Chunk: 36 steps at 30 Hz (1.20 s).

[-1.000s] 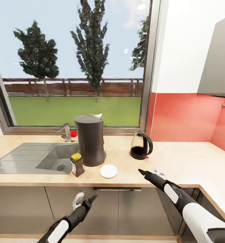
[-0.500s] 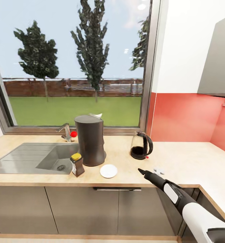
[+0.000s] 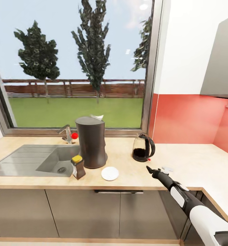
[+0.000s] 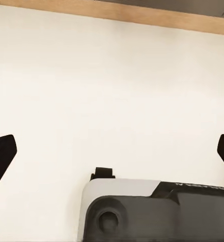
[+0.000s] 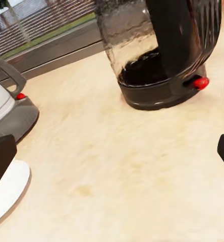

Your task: Set up a coffee station on the kitchen countertop: keep the coffee maker on the countertop, move the bottle of coffee from the kitchen shelf to the counter next to the coffee maker, place a paper coffee filter on top of the coffee maker, put the saucer next to the coffee maker with the coffee cup on the saucer, and place the electric kettle next to the coffee maker.

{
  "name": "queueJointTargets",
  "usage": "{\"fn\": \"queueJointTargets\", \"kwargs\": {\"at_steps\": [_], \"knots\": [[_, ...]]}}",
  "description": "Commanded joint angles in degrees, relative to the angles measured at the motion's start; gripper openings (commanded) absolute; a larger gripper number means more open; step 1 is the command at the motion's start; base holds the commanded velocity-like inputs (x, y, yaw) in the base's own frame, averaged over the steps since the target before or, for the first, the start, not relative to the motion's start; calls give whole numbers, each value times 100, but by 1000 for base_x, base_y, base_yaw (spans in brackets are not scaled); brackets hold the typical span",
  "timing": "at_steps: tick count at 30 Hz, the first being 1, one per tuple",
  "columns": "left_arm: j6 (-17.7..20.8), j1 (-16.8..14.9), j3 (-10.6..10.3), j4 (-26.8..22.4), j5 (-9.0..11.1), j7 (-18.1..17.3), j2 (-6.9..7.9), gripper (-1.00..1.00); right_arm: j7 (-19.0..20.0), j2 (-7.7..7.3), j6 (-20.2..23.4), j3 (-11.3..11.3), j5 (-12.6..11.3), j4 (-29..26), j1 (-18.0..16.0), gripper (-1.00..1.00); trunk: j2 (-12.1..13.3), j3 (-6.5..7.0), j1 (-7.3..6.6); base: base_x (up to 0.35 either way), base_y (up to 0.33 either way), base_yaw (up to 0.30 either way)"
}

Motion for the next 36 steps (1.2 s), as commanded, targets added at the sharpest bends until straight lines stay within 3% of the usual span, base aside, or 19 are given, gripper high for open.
{"fn": "queueJointTargets", "kwargs": {"at_steps": [1, 5, 10, 22, 23, 36], "knots": [[-19, 6, -43, 10, 50, -23, 2, 100, 7, -39, -63, 46, -50, 10, -4, 100, -3, -2, 3, 188, 0, 0], [-2, 31, -47, 29, 31, -23, 37, 100, 8, -156, -127, 49, -45, 6, -5, 100, -3, -2, 3, 284, -38, 0], [0, 69, -53, 153, 21, -23, 46, 100, 1, -159, -128, 51, -30, 1, -5, 100, -3, -2, 3, 262, -127, 0], [-13, 93, -51, 415, 19, -23, 63, 100, -6, -220, -368, 28, 356, -26, -5, 100, -3, -2, 3, 30, -17, 0], [-15, 96, -52, 432, 17, -23, 63, 100, -4, -227, -514, 26, 1347, -29, -5, 100, -3, -2, 3, 2, -1, 0], [-8, 103, -72, 471, 2, -28, 59, 100, 8, -285, -567, 40, 1424, -191, -5, 100, -3, -2, 3, 0, 0, 0]]}}
